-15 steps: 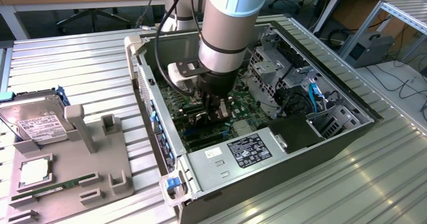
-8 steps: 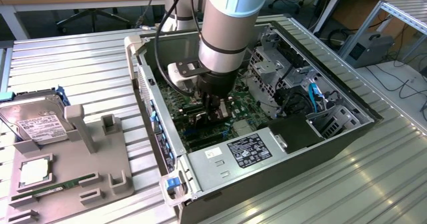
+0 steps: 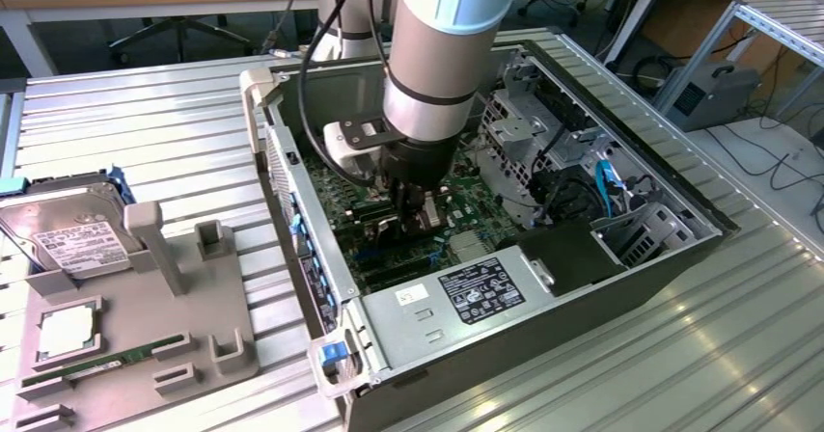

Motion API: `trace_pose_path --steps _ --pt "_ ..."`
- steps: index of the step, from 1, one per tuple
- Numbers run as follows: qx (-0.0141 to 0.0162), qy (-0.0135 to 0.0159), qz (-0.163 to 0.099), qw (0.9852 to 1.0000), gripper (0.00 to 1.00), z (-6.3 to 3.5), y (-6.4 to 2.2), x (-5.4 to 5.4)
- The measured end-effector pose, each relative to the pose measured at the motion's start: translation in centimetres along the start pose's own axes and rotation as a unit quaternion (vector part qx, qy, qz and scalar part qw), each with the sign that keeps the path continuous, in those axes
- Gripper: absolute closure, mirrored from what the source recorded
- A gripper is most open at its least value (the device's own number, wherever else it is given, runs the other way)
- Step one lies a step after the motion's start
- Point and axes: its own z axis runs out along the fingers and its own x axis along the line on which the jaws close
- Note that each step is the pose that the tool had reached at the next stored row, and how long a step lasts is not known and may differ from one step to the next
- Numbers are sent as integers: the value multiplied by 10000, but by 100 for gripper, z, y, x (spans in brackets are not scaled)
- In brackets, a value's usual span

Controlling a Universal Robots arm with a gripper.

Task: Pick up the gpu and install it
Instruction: 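Insert the gpu into the slot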

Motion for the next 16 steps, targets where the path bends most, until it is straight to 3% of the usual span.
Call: trace_pose_path --steps 16 --pt "12 -1 -4 10000 73 8 30 1"
